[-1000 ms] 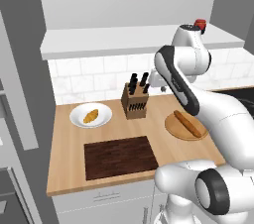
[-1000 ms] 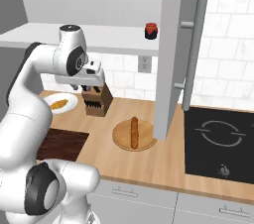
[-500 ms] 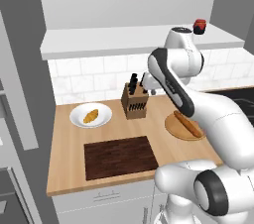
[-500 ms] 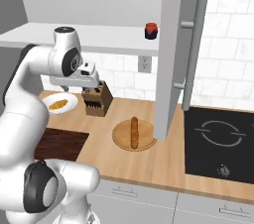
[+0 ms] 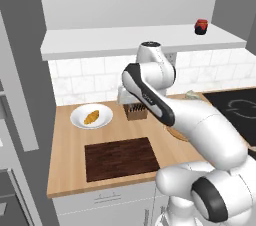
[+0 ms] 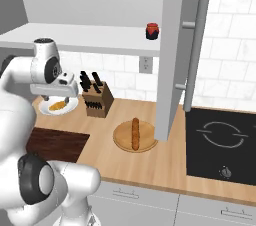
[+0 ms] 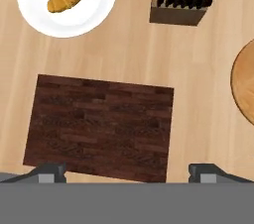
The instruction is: From the different types of pastries on the counter, select a croissant and place it on the cutting board. Then retrieve a jar of jam from the cabinet and place it alongside the croissant on the cutting board.
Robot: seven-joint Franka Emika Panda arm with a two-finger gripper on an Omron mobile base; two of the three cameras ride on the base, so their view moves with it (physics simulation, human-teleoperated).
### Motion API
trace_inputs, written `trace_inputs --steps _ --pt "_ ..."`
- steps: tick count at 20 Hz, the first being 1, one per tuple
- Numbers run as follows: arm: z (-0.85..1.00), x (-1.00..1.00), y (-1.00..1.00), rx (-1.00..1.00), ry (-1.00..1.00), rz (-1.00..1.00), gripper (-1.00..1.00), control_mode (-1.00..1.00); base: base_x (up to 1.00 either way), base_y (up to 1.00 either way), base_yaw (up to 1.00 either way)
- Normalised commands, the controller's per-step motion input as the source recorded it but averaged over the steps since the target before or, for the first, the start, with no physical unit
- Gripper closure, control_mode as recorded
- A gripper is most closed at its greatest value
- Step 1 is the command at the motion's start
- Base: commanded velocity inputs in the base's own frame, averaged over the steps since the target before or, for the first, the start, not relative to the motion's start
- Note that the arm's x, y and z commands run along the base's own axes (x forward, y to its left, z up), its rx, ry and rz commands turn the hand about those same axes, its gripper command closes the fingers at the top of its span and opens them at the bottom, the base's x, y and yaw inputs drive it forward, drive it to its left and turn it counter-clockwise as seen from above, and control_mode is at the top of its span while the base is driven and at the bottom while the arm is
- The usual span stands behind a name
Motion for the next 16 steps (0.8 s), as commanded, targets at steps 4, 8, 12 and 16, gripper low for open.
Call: trace_inputs --steps 4,8,12,16 --pt "-0.54 0.01 0.99 0.00 0.10 0.00 -1.00 -1.00 0.00 0.00 0.00" --pt "-0.49 0.23 0.98 0.00 0.18 -0.04 -1.00 -1.00 0.00 0.00 0.00" --pt "-0.43 0.52 0.87 0.00 0.15 -0.08 -1.00 -1.00 0.00 0.00 0.00" --pt "-0.18 0.68 0.51 0.00 0.06 -0.13 -1.00 -1.00 0.00 0.00 0.00"
